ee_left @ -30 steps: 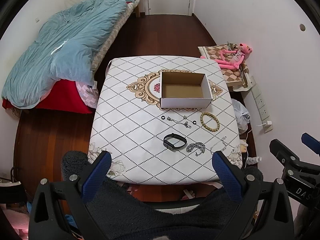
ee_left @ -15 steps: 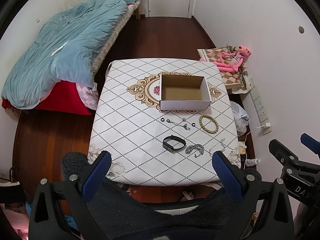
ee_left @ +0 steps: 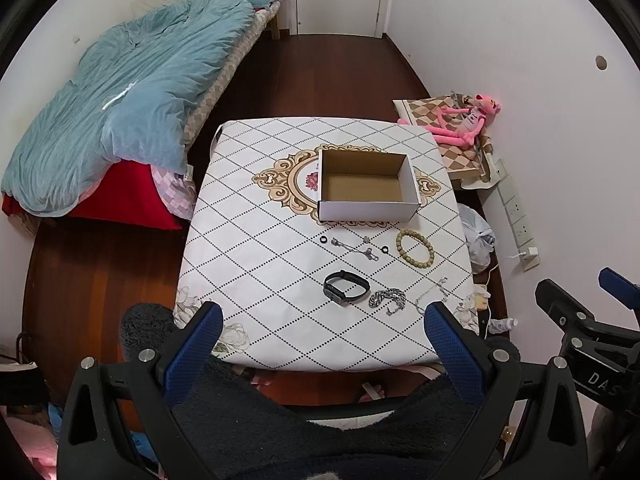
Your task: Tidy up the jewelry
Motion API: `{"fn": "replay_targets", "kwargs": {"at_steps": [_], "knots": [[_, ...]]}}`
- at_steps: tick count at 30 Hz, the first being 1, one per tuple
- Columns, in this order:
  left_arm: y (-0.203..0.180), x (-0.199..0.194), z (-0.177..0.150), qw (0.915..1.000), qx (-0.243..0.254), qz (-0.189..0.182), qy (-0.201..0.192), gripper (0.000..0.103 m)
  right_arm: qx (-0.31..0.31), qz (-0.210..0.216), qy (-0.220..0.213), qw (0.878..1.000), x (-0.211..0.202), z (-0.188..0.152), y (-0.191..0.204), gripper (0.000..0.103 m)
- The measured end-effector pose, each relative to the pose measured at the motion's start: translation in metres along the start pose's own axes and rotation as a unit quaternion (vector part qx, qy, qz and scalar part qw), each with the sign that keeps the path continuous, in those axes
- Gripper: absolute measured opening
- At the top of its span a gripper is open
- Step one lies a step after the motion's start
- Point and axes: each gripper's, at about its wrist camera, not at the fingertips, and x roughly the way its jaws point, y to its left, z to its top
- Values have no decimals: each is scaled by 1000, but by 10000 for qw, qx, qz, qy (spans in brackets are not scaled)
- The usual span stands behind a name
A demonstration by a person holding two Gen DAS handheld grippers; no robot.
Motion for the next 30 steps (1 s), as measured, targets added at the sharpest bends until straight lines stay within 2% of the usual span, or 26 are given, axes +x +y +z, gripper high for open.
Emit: {"fn": "replay_targets", "kwargs": {"at_steps": [10, 15, 19, 22, 25, 30], "knots": [[-4, -6, 5, 10000, 2, -65, -38, 103, 16, 5, 0, 10000, -3, -2, 2, 103], [3, 20, 14, 9999, 6, 28, -160, 103, 160, 14, 10, 9999, 15, 2, -1, 103], [6, 60, 29, 9990, 65, 412, -130, 103, 271, 22, 210, 9994, 59, 7, -3, 103], [13, 94, 27, 9980, 127, 610, 64, 103, 253, 26, 521, 9983, 102, 5, 1, 103], [16, 135, 26, 9961, 192, 762, 389, 103, 292, 238, 925, 9950, 153, -1, 7, 102], [22, 188, 14, 9911, 313, 974, 847, 103, 228, 497, 1473, 9876, 232, -23, 22, 88]]}}
